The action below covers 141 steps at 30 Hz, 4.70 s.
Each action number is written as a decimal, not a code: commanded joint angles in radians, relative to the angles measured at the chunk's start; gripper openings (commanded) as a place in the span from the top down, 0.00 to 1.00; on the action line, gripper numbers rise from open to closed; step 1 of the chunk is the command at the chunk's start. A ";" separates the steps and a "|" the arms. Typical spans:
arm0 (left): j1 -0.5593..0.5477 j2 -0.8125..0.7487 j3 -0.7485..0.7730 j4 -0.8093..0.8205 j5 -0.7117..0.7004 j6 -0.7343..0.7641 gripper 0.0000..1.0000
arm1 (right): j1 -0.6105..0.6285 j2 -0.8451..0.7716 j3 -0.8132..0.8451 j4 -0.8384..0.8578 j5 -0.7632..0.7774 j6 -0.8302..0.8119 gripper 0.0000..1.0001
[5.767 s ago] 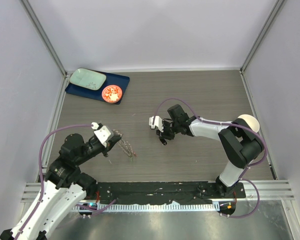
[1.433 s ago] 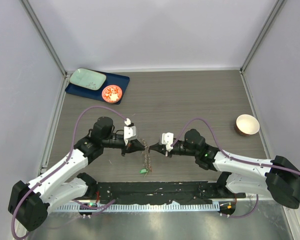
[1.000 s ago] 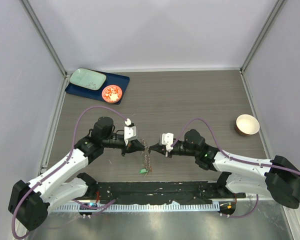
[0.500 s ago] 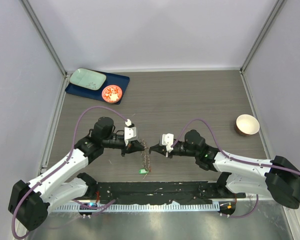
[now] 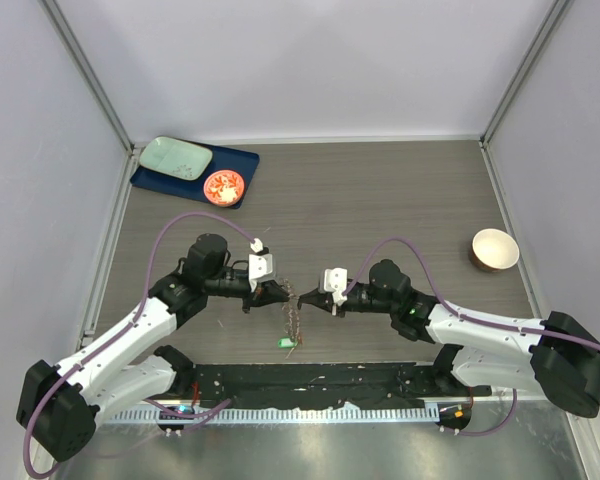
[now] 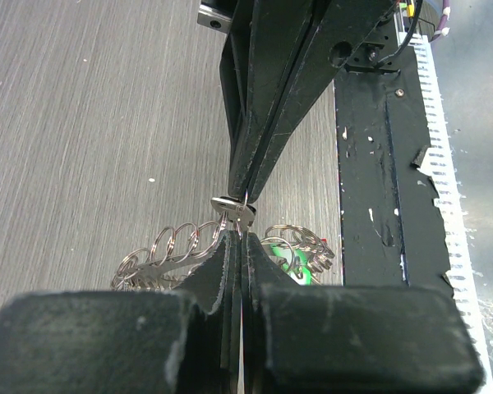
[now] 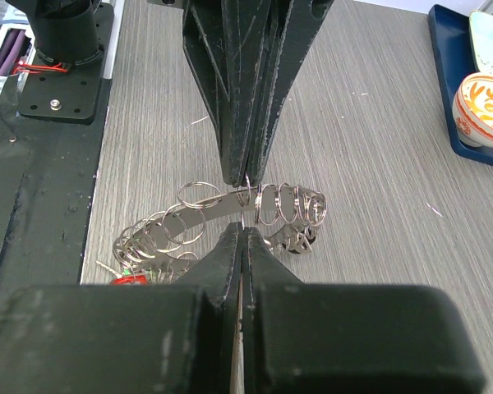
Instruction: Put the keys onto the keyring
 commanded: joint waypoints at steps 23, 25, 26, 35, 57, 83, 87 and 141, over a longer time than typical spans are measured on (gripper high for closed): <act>-0.006 -0.005 0.037 0.030 0.030 0.017 1.00 | 0.007 0.022 0.023 0.097 0.014 0.046 0.99; -0.004 -0.004 0.037 0.033 0.030 0.015 1.00 | 0.007 0.021 0.022 0.100 0.007 0.046 0.99; -0.006 -0.004 0.037 0.032 0.030 0.017 1.00 | 0.007 0.021 0.022 0.103 0.005 0.046 0.99; -0.004 -0.004 0.039 0.032 0.030 0.017 1.00 | 0.007 0.017 0.017 0.108 -0.003 0.044 0.99; -0.009 -0.004 0.040 0.027 0.036 0.015 1.00 | 0.007 -0.001 0.014 0.079 0.022 0.033 0.99; -0.009 -0.007 0.040 0.025 0.033 0.020 1.00 | 0.005 0.005 0.017 0.071 -0.006 0.030 0.99; -0.009 -0.007 0.039 0.025 0.032 0.018 1.00 | 0.005 -0.001 0.012 0.075 -0.010 0.029 0.99; -0.041 0.005 0.045 0.058 0.035 -0.034 1.00 | 0.005 0.010 0.034 0.111 -0.115 0.039 0.99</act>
